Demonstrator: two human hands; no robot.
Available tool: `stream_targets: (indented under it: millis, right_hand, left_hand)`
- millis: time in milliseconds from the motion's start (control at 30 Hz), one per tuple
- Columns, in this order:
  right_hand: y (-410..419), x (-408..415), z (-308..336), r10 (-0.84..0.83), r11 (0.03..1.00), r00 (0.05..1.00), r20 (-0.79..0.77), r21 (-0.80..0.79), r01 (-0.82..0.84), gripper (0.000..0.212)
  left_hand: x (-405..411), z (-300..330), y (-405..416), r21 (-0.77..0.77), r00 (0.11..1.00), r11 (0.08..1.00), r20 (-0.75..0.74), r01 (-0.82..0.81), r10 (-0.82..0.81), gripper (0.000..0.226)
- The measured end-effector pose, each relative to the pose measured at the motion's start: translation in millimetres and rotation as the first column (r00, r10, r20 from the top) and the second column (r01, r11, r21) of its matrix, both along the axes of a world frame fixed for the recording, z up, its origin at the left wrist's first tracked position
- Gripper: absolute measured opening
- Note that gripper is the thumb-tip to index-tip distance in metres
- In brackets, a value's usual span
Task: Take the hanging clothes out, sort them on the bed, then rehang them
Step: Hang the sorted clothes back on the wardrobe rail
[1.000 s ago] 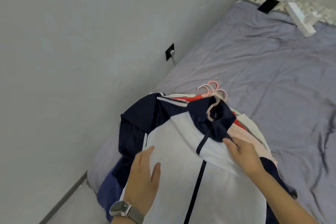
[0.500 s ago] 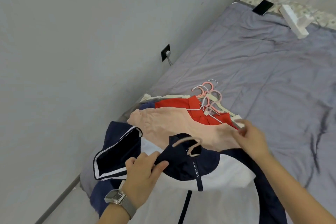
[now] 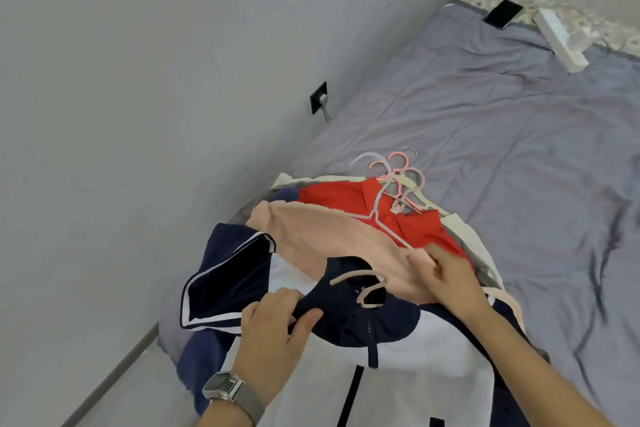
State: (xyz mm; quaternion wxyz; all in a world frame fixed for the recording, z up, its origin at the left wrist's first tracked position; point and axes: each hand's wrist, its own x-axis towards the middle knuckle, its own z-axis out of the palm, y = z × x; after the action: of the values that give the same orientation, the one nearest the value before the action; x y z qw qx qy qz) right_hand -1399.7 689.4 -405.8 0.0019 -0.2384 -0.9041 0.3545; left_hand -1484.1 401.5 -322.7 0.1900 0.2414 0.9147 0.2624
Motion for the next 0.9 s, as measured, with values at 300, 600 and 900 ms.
stream_targets:
  millis: [300, 600, 900]
  right_hand:
    - [-75, 77, 141, 0.211, 0.872, 0.974, -0.082, -0.434, -0.225, 0.051]
    - [-182, 118, 229, 0.265, 0.952, 0.962, 0.070, -0.175, -0.250, 0.028]
    - [-361, 197, 320, 0.518, 0.846, 0.835, -0.187, 0.254, -0.468, 0.051]
  left_hand:
    - [18, 62, -35, 0.288, 0.998, 0.957, -0.050, -0.012, 0.028, 0.055]
    - [95, 149, -127, 0.179, 0.954, 0.941, -0.041, -0.287, 0.299, 0.053]
    - [285, 239, -307, 0.239, 0.722, 0.690, 0.082, -0.683, 0.687, 0.038]
